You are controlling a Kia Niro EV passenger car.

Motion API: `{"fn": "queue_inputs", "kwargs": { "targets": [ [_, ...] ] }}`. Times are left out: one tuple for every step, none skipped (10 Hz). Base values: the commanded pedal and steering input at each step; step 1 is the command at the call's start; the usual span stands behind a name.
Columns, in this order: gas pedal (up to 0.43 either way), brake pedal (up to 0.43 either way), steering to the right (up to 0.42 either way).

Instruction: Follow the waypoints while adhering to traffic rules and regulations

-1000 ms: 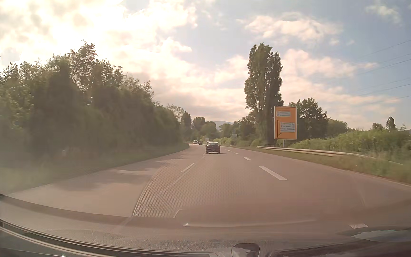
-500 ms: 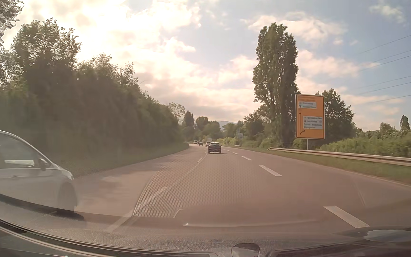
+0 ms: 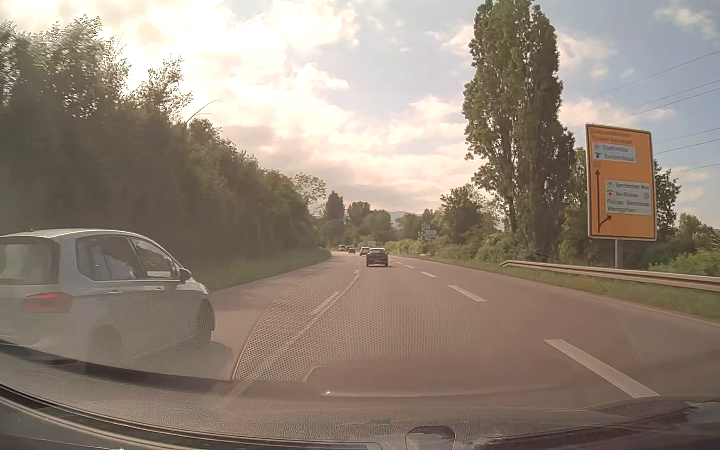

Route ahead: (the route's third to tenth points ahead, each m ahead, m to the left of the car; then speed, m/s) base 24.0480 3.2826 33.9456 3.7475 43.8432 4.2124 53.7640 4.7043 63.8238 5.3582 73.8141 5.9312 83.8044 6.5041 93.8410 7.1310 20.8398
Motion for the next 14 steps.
{"fn": "queue_inputs", "kwargs": {
  "targets": [
    [0.15,0.0,-0.006],
    [0.15,0.0,-0.006],
    [0.15,0.0,-0.006],
    [0.15,0.0,-0.006],
    [0.15,0.0,-0.006],
    [0.15,0.0,-0.006],
    [0.15,0.0,-0.006],
    [0.15,0.0,-0.006],
    [0.15,0.0,-0.006],
    [0.15,0.0,-0.006],
    [0.15,0.0,-0.006],
    [0.15,0.0,-0.006],
    [0.15,0.0,-0.006],
    [0.15,0.0,-0.006]
  ]
}}
